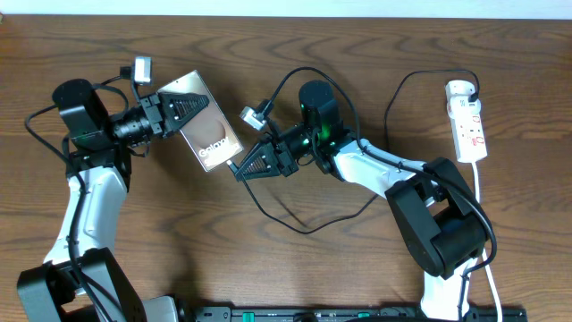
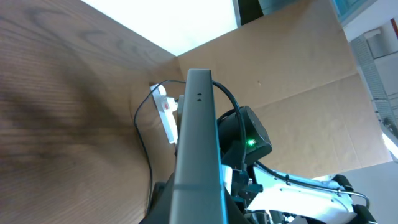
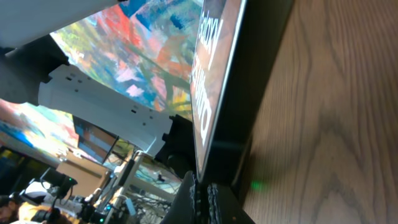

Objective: Plug charger to phone and switch on socket

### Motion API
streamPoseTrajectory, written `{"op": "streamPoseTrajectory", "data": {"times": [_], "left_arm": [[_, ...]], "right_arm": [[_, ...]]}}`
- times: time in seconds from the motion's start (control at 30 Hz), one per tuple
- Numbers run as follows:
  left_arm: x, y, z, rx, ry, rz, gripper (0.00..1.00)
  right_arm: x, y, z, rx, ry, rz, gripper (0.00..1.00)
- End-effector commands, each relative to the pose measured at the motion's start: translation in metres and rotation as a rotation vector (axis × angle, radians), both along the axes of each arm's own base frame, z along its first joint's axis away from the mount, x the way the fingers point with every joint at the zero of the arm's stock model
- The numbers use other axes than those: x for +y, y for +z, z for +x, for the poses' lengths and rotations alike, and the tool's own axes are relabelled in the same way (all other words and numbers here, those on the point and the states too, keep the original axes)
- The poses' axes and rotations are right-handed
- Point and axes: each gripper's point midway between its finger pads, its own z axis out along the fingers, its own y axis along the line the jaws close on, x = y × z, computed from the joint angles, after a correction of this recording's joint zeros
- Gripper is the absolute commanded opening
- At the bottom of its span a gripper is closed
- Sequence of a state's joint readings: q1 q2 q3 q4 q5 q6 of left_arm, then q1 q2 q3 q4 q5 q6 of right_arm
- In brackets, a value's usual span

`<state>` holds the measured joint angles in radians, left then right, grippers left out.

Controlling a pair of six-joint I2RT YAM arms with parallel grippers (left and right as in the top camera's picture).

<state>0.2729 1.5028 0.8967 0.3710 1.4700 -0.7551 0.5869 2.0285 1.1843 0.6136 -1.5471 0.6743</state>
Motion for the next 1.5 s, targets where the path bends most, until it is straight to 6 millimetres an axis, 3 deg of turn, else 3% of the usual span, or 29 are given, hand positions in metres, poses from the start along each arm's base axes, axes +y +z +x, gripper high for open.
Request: {"op": "streamPoseTrajectory", "data": {"times": [0.0,0.57,1.0,1.47], "left_arm": [[-0.011,0.011,-0.003,-0.037,-0.044,0.005,0.07],[-0.011,0.01,-0.002,-0.037,-0.043,0.006,0.08],[-0.005,0.006,0.011,-0.023,0.042,0.028,0.07],[-0.008,0.009,0.006,-0.026,0.01,0.017,0.08]], "right_arm": [[0.004,0.006,0.001,-0.013,-0.016,0.003,0.01],[0.001,0.006,0.007,-0.014,-0.036,0.002,0.01],[0.003,0.004,0.021,0.002,-0.11,-0.023,0.01],[-0.004,0.003,0.03,0.003,-0.133,-0.023,0.01]]}}
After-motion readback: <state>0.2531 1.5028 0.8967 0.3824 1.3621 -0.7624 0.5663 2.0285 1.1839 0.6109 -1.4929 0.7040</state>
